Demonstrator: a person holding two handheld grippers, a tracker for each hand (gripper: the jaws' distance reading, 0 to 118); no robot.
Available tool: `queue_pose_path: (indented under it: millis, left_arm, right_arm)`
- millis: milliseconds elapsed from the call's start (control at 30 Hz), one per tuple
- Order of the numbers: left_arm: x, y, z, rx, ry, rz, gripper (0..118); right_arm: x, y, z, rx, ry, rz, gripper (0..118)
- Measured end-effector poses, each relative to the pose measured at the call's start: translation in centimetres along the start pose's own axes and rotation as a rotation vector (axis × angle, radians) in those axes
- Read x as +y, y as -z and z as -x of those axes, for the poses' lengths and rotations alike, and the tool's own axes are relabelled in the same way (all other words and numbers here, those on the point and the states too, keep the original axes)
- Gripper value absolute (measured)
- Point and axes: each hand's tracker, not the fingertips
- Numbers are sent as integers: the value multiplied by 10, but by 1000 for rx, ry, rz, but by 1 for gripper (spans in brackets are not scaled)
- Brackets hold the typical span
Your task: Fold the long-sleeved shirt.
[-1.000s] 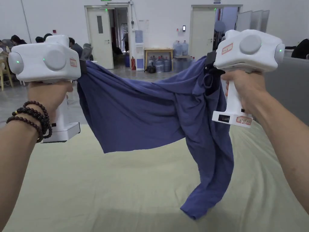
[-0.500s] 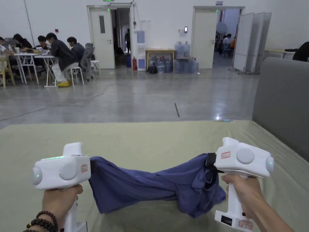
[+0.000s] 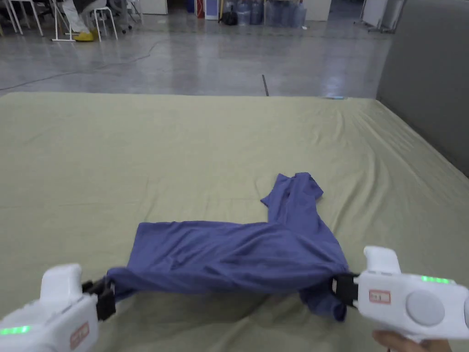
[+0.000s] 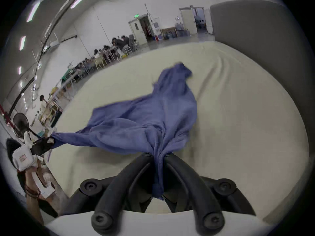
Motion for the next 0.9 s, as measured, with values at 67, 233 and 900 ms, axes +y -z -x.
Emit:
queue_pose_path:
  millis: [67, 233, 900]
  left_arm:
    - [-31, -10, 1, 4, -8, 50, 6]
    - [-57, -3, 5, 10, -54, 117, 7]
    - [104, 74, -41, 12, 26, 171, 0]
  right_arm:
    - [-29, 1, -6, -15, -14, 76, 6]
    - [-53, 22, -12, -85, -60, 137, 8]
    - [62, -3, 29, -210, -50, 6, 2]
